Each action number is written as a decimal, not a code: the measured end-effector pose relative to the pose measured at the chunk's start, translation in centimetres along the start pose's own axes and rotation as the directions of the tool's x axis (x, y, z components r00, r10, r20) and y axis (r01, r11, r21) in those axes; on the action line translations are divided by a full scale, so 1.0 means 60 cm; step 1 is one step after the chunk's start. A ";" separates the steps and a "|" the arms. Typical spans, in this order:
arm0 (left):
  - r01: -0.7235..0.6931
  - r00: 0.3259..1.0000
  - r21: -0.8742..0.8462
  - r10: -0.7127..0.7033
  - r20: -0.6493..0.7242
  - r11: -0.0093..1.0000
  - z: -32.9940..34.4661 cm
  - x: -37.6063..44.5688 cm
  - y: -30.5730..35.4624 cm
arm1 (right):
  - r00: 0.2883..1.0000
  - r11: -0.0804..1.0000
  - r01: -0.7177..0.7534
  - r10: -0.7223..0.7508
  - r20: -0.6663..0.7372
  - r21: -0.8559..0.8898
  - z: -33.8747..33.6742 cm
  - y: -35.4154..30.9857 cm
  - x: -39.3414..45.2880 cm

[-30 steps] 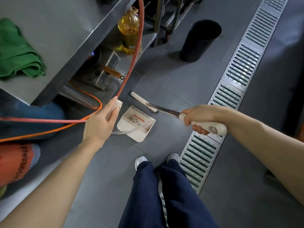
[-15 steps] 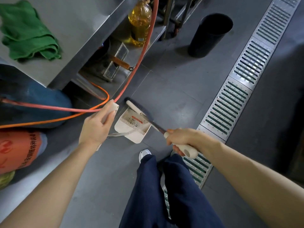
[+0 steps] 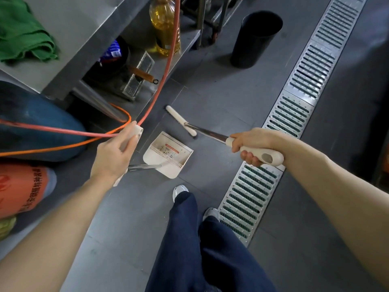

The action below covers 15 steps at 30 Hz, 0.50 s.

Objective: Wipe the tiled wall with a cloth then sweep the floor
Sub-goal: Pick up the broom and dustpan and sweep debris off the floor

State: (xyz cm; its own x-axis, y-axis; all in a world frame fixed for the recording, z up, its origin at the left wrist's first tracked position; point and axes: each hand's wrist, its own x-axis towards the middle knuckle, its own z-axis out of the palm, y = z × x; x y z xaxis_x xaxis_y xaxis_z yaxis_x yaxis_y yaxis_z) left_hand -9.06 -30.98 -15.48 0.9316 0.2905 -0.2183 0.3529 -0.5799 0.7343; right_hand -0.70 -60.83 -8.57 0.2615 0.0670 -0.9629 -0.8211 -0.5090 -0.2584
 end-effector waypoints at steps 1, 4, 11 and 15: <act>-0.001 1.000 0.003 0.001 -0.010 1.000 0.006 -0.011 0.006 | 1.000 1.000 0.008 -0.008 -0.023 -0.005 -0.009 0.013 0.000; 0.005 1.000 0.000 -0.005 -0.012 1.000 0.028 -0.048 0.024 | 0.997 0.999 0.020 -0.024 -0.079 -0.044 -0.045 0.065 -0.001; -0.010 0.996 -0.057 0.015 0.086 0.998 0.086 -0.125 0.051 | 0.986 0.995 -0.014 -0.002 -0.168 -0.097 -0.108 0.207 -0.003; -0.090 0.982 0.037 0.082 0.173 0.995 0.114 -0.155 0.041 | 0.986 0.989 -0.068 0.046 -0.160 -0.132 -0.092 0.278 -0.008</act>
State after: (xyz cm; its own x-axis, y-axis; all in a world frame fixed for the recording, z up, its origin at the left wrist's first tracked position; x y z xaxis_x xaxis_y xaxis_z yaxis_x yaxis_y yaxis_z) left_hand -16.24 -40.30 -16.05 0.9584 0.1059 -0.2650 0.2707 -0.6314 0.7267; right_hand -11.72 -74.11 -12.02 0.3013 -0.0951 -0.9488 -0.7629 -0.6210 -0.1800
